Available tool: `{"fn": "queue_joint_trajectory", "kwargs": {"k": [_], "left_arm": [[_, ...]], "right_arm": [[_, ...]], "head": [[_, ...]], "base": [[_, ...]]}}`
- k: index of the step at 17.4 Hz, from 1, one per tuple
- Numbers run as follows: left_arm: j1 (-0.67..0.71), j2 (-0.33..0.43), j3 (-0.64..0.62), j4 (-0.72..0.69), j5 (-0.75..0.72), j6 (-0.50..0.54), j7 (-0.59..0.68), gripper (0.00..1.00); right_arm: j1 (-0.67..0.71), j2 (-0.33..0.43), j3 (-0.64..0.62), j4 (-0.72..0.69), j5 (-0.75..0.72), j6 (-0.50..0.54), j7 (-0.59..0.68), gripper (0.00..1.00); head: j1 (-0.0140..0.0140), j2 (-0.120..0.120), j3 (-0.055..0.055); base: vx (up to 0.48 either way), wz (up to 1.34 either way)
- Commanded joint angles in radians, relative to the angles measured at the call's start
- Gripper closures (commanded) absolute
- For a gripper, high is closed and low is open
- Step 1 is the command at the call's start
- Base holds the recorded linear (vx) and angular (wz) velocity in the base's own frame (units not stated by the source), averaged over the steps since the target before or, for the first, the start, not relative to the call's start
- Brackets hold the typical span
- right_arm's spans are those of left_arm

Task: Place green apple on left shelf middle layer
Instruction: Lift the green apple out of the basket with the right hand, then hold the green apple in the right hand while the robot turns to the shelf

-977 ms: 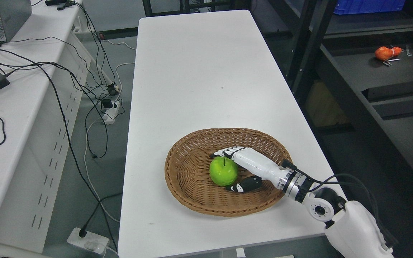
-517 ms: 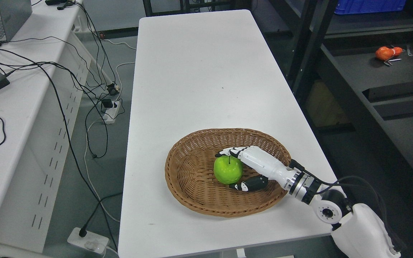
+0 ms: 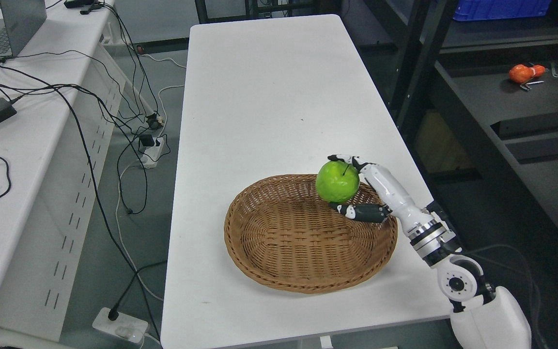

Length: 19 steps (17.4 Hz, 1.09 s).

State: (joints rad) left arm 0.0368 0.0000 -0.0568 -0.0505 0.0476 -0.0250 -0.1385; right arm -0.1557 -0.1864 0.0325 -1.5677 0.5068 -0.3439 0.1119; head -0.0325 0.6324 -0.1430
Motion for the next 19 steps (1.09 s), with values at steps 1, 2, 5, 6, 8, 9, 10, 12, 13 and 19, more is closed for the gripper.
{"fn": "queue_joint_trajectory", "kwargs": {"k": [1,2,5,6,8,9,10,12,13,19], "left_arm": [[0.0,0.017,0.0,0.001,0.0,-0.001,0.0,0.0],[0.0,0.017,0.0,0.0,0.0,-0.001,-0.001,0.0],[0.0,0.017,0.0,0.0,0.0,0.0,0.0,0.0],[0.0,0.017,0.0,0.0,0.0,0.0,-0.001,0.0],[0.0,0.017,0.0,0.0,0.0,0.0,-0.001,0.0],[0.0,0.017,0.0,0.0,0.0,0.0,-0.001,0.0],[0.0,0.017,0.0,0.0,0.0,0.0,-0.001,0.0],[0.0,0.017,0.0,0.0,0.0,0.0,0.0,0.0],[0.0,0.017,0.0,0.0,0.0,0.0,0.0,0.0],[0.0,0.017,0.0,0.0,0.0,0.0,0.0,0.0]], "right_arm": [[0.034,0.16,-0.238,-0.071,-0.013,0.088,-0.167,1.0],[0.044,0.169,-0.238,-0.072,-0.016,0.089,-0.17,1.0],[0.065,0.169,-0.232,-0.083,-0.022,0.092,-0.167,1.0],[0.067,0.169,-0.232,-0.095,-0.031,0.094,-0.167,1.0],[0.07,0.169,-0.232,-0.101,-0.047,0.092,-0.167,1.0],[0.076,0.169,-0.232,-0.101,-0.048,0.092,-0.167,1.0],[0.081,0.169,-0.232,-0.101,-0.05,0.091,-0.169,1.0],[0.094,0.169,-0.232,-0.101,-0.051,0.091,-0.169,1.0],[0.1,0.169,-0.232,-0.101,-0.057,0.091,-0.169,1.0],[0.12,0.169,-0.212,-0.101,-0.071,0.091,-0.167,1.0]], "head": [[0.0,0.0,0.0],[0.0,0.0,0.0],[0.0,0.0,0.0],[0.0,0.0,0.0],[0.0,0.0,0.0],[0.0,0.0,0.0],[0.0,0.0,0.0],[0.0,0.0,0.0],[0.0,0.0,0.0],[0.0,0.0,0.0]], "base": [[-0.015,0.01],[-0.015,0.01],[-0.056,-0.03],[-0.078,-0.05],[-0.128,-0.08],[-0.138,-0.08],[-0.138,-0.08],[-0.155,-0.12],[-0.147,-0.13],[-0.178,-0.07]]}}
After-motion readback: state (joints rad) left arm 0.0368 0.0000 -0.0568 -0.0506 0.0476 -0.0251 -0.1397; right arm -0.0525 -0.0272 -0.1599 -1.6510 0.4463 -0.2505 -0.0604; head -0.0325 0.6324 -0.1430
